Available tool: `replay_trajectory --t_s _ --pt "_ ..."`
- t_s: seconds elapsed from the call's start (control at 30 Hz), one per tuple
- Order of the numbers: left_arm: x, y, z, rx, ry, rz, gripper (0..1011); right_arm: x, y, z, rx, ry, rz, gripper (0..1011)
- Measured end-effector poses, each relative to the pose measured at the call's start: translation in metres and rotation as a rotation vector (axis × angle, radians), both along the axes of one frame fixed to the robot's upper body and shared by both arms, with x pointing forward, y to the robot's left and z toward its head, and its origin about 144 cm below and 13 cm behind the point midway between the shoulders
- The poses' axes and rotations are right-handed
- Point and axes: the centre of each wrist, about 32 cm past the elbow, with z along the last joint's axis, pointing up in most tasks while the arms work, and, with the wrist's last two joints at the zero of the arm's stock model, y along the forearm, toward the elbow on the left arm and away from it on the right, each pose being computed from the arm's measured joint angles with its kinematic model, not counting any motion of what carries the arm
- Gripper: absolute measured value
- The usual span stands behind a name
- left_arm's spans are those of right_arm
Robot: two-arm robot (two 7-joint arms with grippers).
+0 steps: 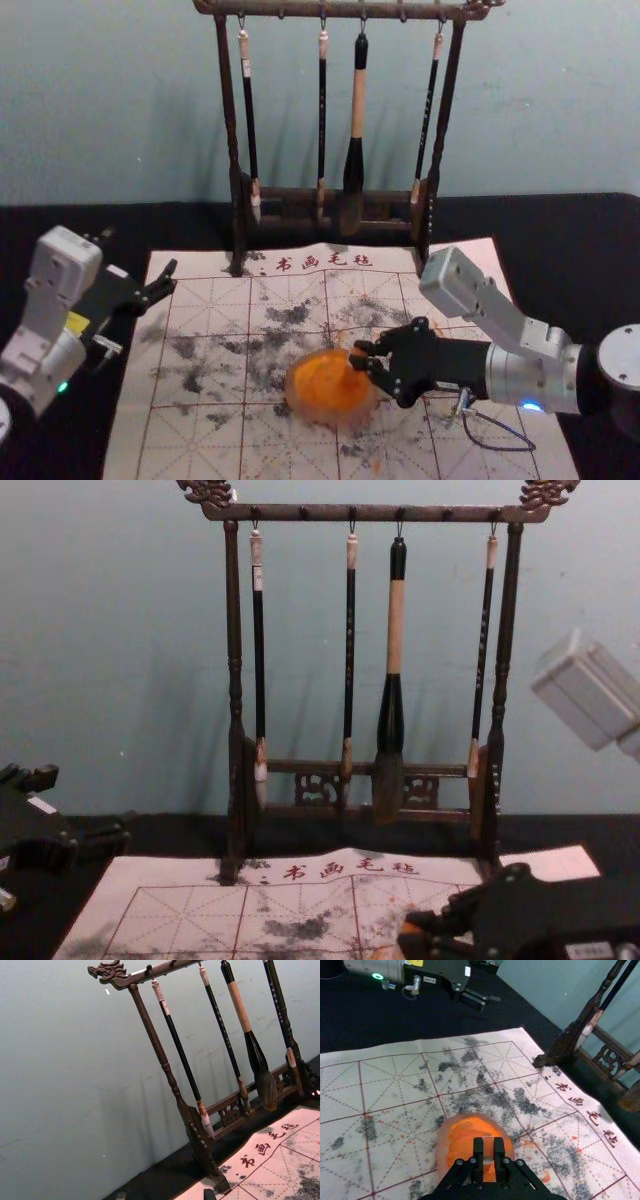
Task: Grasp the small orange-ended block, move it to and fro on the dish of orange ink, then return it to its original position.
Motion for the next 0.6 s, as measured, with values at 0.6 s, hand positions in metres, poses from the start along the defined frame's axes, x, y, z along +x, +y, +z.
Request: replay_trajectory --t_s 0.6 --pt "0.0 0.0 0.0 0.0 0.0 0.0 1001 -0.015 0.001 -0.002 0.006 0.034 0.06 92"
